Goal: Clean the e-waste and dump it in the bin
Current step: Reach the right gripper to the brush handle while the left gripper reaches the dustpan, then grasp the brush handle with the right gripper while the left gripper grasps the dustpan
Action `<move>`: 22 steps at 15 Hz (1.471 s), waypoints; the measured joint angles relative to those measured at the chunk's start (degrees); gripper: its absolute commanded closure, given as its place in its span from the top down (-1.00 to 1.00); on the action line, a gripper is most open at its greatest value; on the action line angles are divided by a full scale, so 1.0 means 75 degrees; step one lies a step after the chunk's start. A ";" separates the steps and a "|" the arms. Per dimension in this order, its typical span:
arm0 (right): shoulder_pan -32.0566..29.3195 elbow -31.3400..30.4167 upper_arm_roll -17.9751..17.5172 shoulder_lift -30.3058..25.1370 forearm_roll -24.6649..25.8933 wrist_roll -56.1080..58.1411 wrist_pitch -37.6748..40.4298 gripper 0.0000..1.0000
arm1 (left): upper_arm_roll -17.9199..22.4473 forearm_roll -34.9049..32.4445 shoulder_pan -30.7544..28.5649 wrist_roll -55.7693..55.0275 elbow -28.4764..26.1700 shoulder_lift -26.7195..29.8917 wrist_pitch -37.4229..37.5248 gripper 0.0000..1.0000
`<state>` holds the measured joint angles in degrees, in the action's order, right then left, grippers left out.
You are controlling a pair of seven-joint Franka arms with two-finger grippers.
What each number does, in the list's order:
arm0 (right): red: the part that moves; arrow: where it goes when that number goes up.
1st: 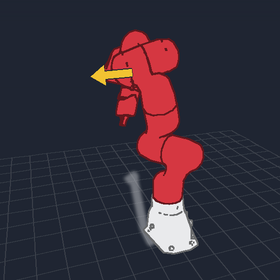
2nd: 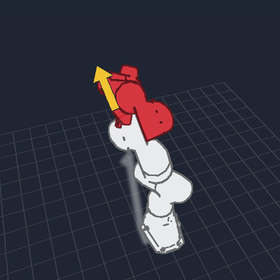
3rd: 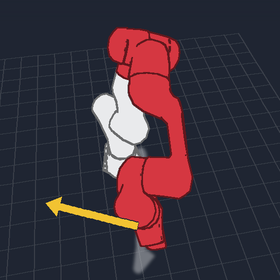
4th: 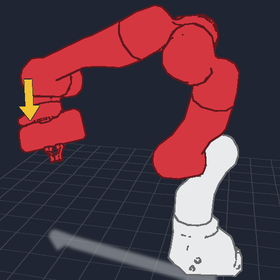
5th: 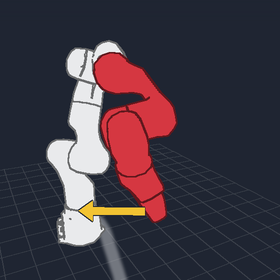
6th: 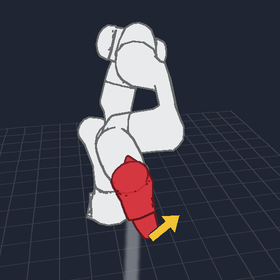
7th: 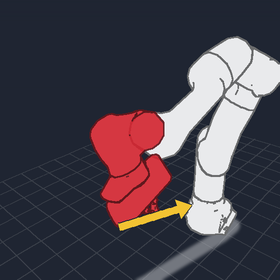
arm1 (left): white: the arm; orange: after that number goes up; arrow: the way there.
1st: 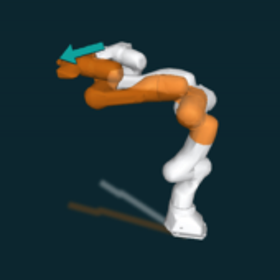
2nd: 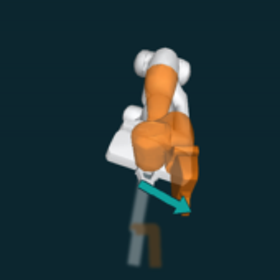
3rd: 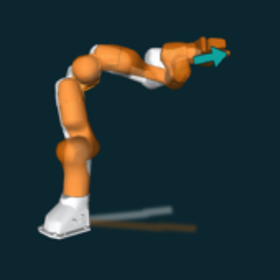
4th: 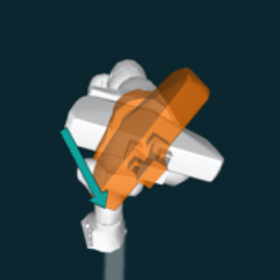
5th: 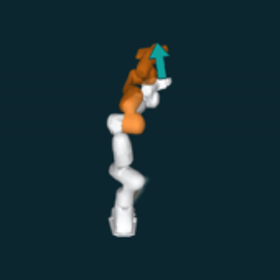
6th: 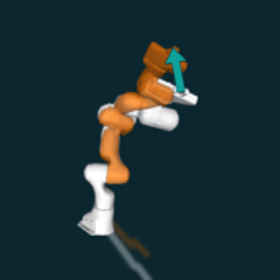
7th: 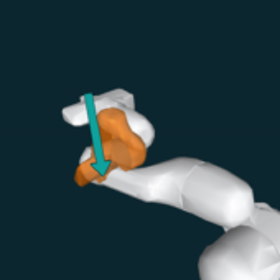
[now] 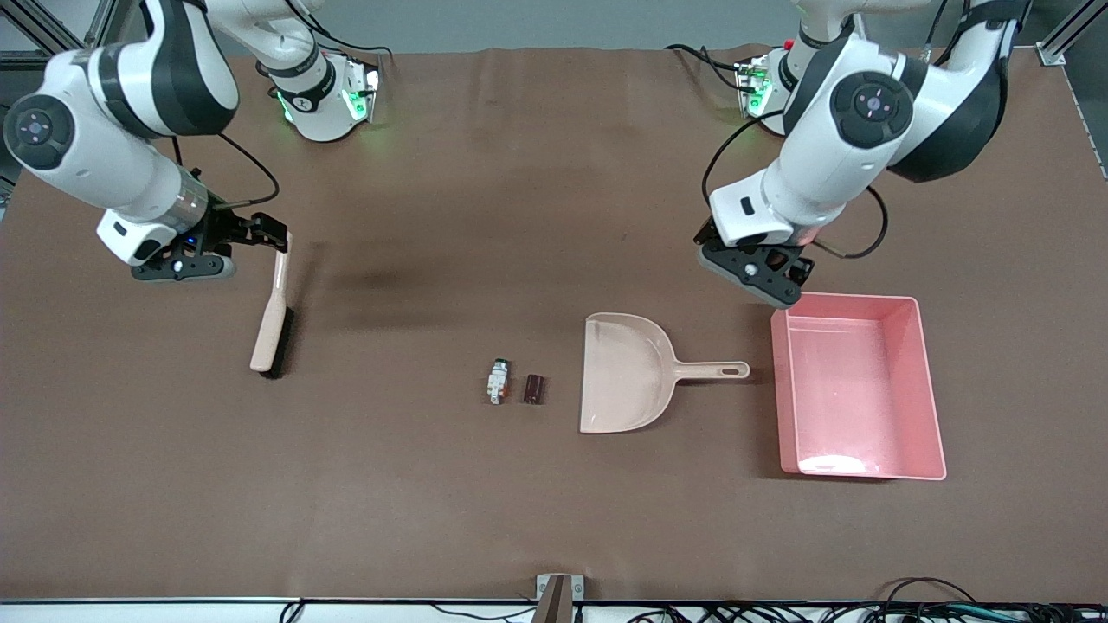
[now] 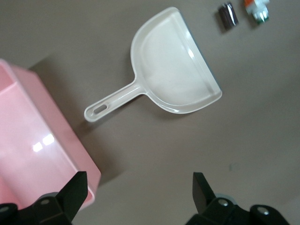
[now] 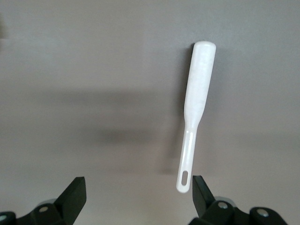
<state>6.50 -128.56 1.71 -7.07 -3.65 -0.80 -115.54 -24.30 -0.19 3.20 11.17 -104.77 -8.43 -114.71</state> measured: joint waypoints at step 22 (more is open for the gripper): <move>-0.1018 -0.2168 0.0083 0.1650 0.0004 0.1113 -0.4155 0.49 | 0.0012 -0.0301 -0.0137 0.7152 -0.0009 -0.2805 -0.3354 0.67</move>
<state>-1.13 -144.83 2.33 5.30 -3.62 7.55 -146.70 -24.21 -2.45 2.17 64.81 -104.84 -29.47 -139.87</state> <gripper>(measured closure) 0.093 0.141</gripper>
